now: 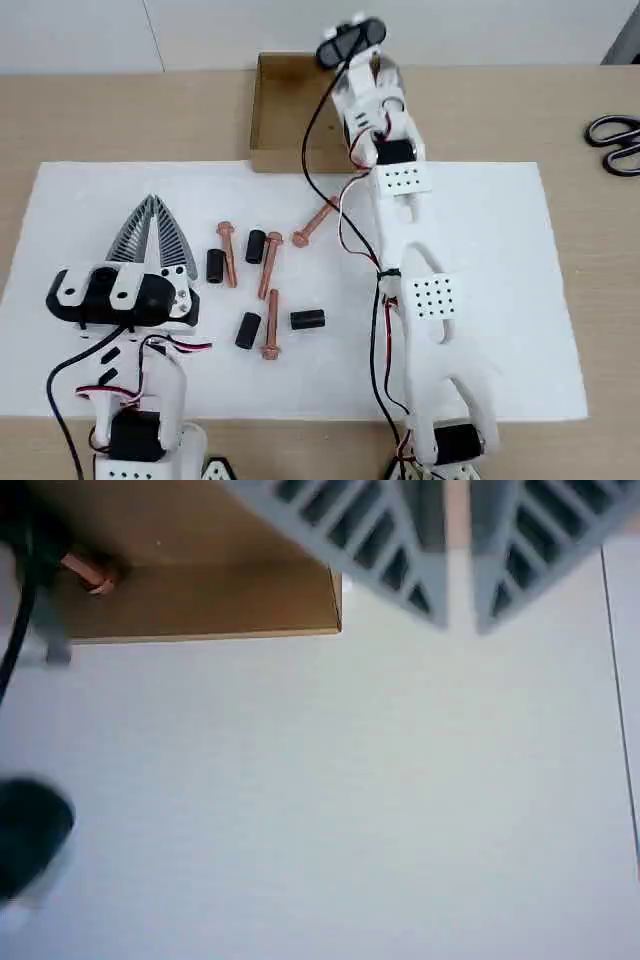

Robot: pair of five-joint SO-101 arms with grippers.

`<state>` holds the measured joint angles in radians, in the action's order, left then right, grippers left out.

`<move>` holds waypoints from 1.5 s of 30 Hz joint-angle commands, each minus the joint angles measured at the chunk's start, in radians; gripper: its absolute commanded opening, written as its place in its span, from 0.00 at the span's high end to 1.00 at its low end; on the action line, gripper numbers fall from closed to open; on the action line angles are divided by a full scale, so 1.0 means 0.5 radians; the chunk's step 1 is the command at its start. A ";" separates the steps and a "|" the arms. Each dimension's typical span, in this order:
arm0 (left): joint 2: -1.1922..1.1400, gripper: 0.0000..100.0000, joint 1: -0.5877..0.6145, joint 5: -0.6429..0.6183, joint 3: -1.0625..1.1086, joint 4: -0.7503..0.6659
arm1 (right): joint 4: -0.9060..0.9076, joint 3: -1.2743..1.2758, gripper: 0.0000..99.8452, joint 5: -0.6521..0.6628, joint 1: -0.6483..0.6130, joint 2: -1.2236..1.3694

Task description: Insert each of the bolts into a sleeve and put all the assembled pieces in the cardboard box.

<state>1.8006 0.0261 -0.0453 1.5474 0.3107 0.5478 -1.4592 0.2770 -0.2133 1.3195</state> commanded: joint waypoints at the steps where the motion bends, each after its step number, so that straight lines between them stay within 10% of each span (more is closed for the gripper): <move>1: 0.025 0.99 0.012 -0.015 -0.008 0.003 | 0.290 -0.463 0.79 0.000 -0.026 -0.035; 18: 0.025 0.99 0.003 -0.015 -0.008 0.003 | 2.248 -0.445 0.79 -0.427 -0.259 -0.861; 30: 0.025 0.99 0.006 -0.015 -0.008 0.003 | 2.312 -0.012 0.79 -0.531 -0.443 -1.327; 45: 0.025 0.99 0.000 -0.015 -0.008 0.117 | 2.291 1.903 0.79 -0.537 -0.631 -2.371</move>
<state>1.8006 0.0261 -0.0453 1.5474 0.3659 1.6970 -0.6429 0.0176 -0.5247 0.1995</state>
